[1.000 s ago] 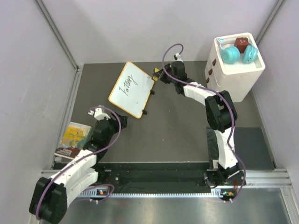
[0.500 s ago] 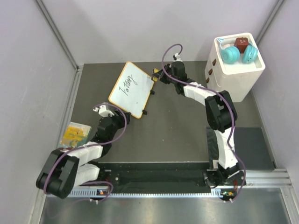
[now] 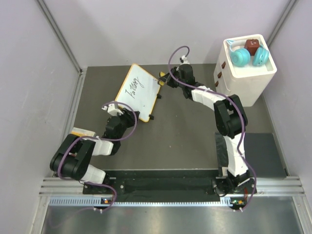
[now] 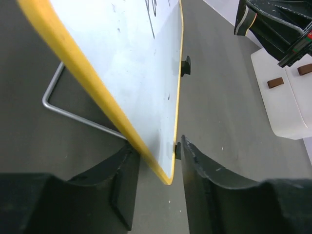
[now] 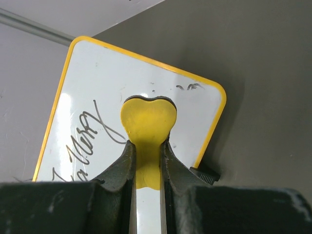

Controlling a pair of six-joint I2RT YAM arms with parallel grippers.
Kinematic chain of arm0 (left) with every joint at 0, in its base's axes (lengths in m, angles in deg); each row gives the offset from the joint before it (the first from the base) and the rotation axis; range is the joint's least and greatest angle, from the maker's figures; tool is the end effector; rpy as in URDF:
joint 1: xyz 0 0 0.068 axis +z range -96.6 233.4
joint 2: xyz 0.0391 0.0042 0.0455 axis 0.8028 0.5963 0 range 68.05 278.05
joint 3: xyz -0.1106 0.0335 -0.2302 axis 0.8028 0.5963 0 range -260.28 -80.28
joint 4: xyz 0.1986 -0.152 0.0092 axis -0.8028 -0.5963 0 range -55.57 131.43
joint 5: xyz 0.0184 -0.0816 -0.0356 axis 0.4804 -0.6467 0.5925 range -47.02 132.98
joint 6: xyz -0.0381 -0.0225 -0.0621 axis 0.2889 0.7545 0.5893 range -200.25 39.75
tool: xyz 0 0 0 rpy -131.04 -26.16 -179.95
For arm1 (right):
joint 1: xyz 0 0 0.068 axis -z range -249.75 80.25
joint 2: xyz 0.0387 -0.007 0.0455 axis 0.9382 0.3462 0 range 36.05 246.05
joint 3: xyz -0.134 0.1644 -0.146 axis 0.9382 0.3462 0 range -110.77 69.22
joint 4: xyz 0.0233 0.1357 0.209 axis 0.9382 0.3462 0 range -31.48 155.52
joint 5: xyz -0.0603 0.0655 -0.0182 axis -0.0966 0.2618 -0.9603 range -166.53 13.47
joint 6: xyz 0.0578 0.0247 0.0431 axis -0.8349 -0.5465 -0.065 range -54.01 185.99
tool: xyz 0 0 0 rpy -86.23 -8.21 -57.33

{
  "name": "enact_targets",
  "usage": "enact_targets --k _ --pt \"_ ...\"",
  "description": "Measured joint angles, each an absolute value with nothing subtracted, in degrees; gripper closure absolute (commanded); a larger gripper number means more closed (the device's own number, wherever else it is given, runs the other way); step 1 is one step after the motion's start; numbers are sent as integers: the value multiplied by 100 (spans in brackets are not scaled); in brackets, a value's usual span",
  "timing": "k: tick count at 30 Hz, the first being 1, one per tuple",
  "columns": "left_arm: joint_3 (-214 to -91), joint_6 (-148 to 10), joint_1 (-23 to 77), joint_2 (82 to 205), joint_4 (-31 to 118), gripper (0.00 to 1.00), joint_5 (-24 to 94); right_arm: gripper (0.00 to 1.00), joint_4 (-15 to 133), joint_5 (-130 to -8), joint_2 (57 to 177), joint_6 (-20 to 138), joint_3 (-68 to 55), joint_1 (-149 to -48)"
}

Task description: Erase the whiteboard

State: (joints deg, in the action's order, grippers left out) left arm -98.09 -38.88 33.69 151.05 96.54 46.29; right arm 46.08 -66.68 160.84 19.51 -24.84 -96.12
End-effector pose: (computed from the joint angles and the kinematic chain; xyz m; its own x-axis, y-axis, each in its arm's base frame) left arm 0.2632 -0.0903 0.1492 -0.3108 -0.5895 -0.7456 0.1036 0.7588 -0.6431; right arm 0.4638 0.2423 0.2065 -0.6164 0.4918 -0.6149 -0.1977 0.6592 0.7255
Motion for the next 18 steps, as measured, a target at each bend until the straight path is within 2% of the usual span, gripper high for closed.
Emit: enact_targets --k 3,4,6,18 --pt "-9820 -3840 3387 15297 9838 78 4577 100 4608 -6587 16084 1949 -2484 -9612" --pt "-9822 -3836 3384 15352 9862 91 4564 100 4608 -6565 16084 1949 -2481 -9612" --pt "-9822 -3777 3384 15470 9943 100 4535 100 4568 -6522 16075 1949 -2401 -9623" --pt "-9677 -3517 3384 15618 10378 100 4450 100 4540 -6443 15946 2118 -1098 -10040"
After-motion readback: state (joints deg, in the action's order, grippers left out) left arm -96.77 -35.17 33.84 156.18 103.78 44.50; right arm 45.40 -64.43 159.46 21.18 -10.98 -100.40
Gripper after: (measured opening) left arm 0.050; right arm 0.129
